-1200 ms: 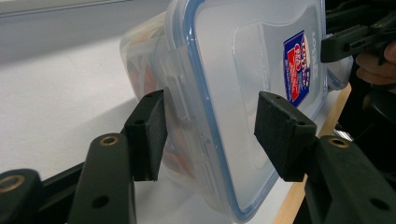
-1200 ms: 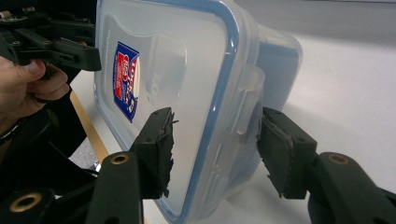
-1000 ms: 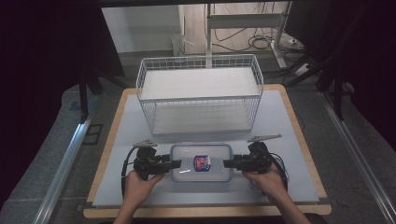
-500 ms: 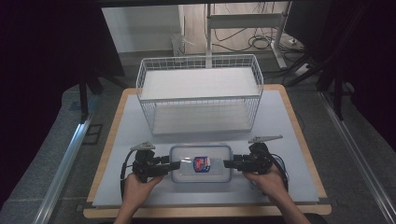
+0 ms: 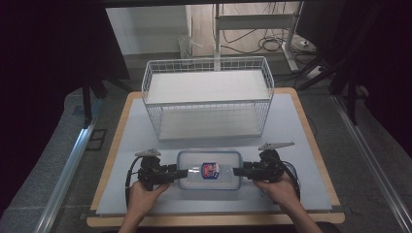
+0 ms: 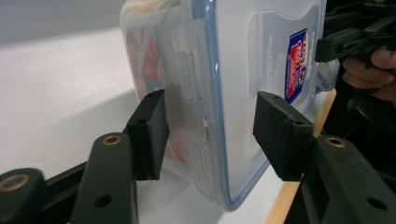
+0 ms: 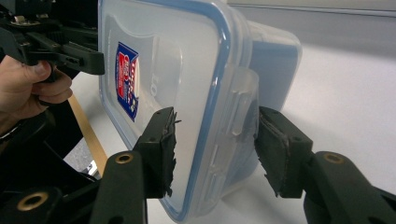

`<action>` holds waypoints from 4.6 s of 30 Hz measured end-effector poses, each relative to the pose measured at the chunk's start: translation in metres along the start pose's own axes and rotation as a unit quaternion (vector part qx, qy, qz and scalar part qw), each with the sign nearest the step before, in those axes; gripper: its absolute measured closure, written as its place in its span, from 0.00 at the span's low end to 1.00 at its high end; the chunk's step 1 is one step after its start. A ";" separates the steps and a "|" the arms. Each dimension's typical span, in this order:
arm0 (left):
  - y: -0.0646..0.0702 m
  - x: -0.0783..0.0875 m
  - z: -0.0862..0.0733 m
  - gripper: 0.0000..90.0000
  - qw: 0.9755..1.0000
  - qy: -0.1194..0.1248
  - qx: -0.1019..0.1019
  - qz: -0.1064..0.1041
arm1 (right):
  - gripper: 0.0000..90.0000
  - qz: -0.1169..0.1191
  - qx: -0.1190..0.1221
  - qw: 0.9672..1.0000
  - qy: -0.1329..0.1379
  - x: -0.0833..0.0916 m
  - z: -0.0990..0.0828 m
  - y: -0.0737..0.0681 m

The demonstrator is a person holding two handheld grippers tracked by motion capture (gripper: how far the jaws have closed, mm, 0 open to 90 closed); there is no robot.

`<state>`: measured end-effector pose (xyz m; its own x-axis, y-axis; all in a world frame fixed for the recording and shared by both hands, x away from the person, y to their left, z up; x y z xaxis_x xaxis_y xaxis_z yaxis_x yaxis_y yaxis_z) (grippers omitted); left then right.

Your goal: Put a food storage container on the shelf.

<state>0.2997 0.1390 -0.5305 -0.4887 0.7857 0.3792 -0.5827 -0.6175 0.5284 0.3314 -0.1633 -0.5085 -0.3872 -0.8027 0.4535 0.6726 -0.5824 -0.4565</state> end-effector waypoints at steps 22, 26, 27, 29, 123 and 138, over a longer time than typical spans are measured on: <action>0.002 0.008 0.020 0.57 0.999 0.021 0.029 -0.008 | 0.56 0.005 -0.008 1.000 0.021 0.003 0.015 -0.003; 0.007 0.012 0.031 0.57 0.999 0.029 0.024 -0.012 | 0.56 0.007 -0.005 0.999 0.033 0.008 0.029 -0.006; 0.009 0.013 0.035 0.57 0.999 0.031 0.021 -0.012 | 0.57 0.008 -0.004 0.999 0.036 0.010 0.033 -0.008; 0.011 0.015 0.042 0.57 0.999 0.038 0.017 -0.014 | 0.57 0.008 0.001 0.999 0.042 0.014 0.042 -0.010; -0.026 -0.005 0.274 0.47 0.989 0.103 0.084 0.066 | 0.53 -0.075 -0.032 0.989 0.121 -0.016 0.269 0.031; 0.001 0.028 0.256 0.52 0.985 0.144 -0.052 0.079 | 0.64 -0.114 0.058 0.982 0.138 0.015 0.259 0.022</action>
<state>0.4522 0.1697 -0.3247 -0.7343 0.6449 0.2120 -0.5398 -0.7440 0.3937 0.5036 -0.1550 -0.3133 -0.6819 -0.6660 0.3025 0.6094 -0.7459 -0.2688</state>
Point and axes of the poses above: each handheld gripper's, and its own axes: x roughly backward along the jaws, z roughly out of its top, y roughly to its right, the point moved 5 cm from there along -x, roughly forward along the jaws, and after that the axes turned 10 degrees about y, right-handed, at the moved point
